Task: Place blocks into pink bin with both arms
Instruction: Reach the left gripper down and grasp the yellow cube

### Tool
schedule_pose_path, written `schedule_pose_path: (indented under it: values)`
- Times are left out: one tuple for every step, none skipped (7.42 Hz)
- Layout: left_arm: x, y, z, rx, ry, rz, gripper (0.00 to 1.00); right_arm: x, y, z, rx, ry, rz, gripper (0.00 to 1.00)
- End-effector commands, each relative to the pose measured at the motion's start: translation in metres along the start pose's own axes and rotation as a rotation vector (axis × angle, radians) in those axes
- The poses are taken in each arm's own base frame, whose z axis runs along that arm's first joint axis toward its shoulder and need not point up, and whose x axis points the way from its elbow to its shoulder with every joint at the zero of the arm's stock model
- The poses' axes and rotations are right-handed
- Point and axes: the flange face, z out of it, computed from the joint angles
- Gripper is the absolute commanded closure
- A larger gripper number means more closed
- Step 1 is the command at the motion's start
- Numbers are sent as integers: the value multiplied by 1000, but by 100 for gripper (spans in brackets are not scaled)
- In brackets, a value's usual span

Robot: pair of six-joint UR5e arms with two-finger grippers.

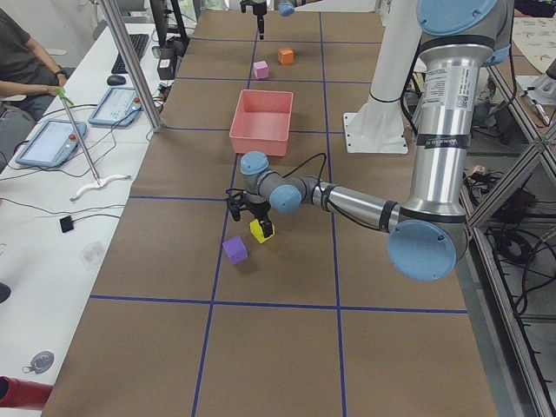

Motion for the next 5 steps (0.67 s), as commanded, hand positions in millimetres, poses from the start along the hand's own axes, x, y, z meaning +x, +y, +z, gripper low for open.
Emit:
schedule_pose_path:
  values:
    - [1, 3, 4, -6, -4, -35, 75, -3, 0, 2, -3, -2, -4, 0]
    - [11, 4, -3, -2, 13, -40, 100, -3, 0, 1, -3, -4, -5, 0]
    - [55, 15, -39, 6, 92, -89, 100, -4, 2, 0, -2, -5, -7, 0]
    - [114, 32, -86, -15, 176, -153, 100, -6, 2, -1, 1, -8, -9, 0]
    - [189, 55, -145, -98, 230, -214, 100, -10, 4, -4, 5, -12, -17, 0]
